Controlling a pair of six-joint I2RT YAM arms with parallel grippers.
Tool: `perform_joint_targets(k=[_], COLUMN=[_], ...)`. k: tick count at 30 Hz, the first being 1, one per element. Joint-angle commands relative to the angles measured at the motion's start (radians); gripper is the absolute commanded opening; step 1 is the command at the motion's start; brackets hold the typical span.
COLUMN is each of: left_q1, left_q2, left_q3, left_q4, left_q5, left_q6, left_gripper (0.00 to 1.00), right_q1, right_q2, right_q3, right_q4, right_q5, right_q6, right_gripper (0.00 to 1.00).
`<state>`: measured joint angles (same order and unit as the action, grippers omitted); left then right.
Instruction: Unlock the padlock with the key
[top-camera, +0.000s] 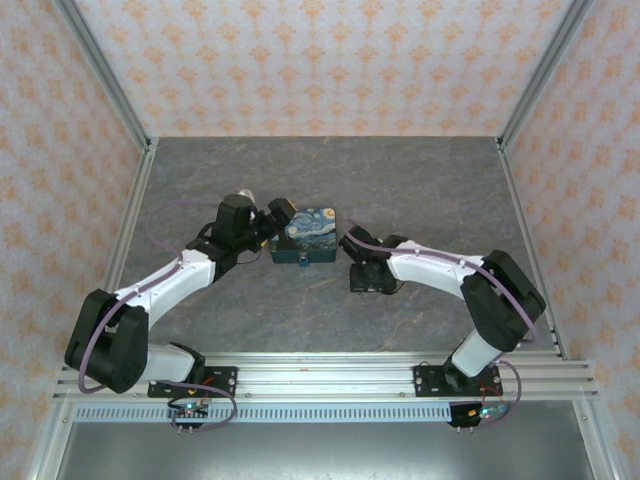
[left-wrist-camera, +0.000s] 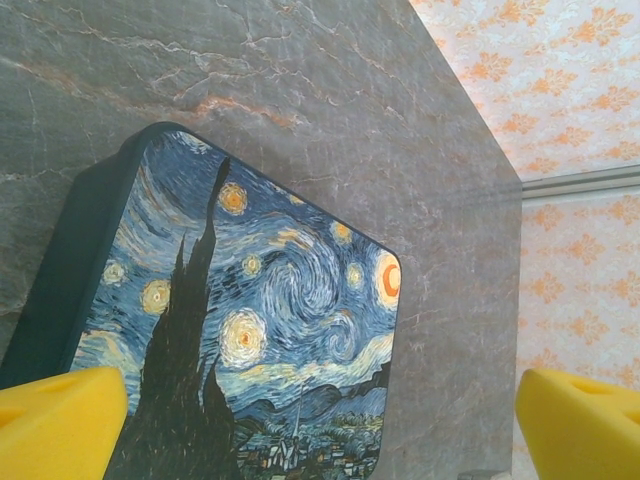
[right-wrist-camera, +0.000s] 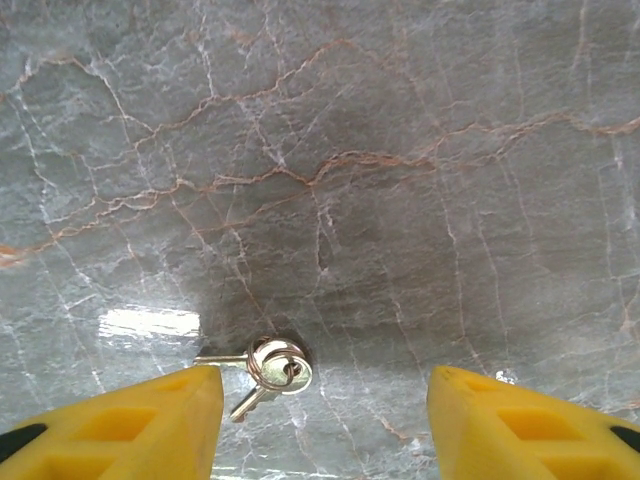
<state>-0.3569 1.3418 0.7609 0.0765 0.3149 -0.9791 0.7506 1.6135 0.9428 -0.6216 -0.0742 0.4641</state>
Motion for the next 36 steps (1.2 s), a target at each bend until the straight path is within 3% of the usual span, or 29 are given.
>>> perform_joint_targets(k=[1, 18, 26, 36], left_q1=[0.009, 0.009, 0.008, 0.009], left_q2=[0.009, 0.019, 0.024, 0.031], left_q3=[-0.006, -0.005, -0.005, -0.002], left_q4=[0.022, 0.028, 0.031, 0.027], left_q5=[0.006, 0.004, 0.004, 0.005], left_q6=[-0.006, -0.015, -0.021, -0.023], left_gripper=[1.0, 1.0, 1.0, 1.0], right_q1=[0.006, 0.006, 0.006, 0.005], right_q2=[0.03, 0.081, 0.073, 0.026], right_q3=[0.027, 0.032, 0.014, 0.006], right_q4=[-0.034, -0.022, -0.006, -0.021], right_q5=[0.002, -0.034, -0.042, -0.07], right_q6=[-0.06, -0.092, -0.077, -0.063], right_gripper=[0.55, 0.49, 0.23, 0.03])
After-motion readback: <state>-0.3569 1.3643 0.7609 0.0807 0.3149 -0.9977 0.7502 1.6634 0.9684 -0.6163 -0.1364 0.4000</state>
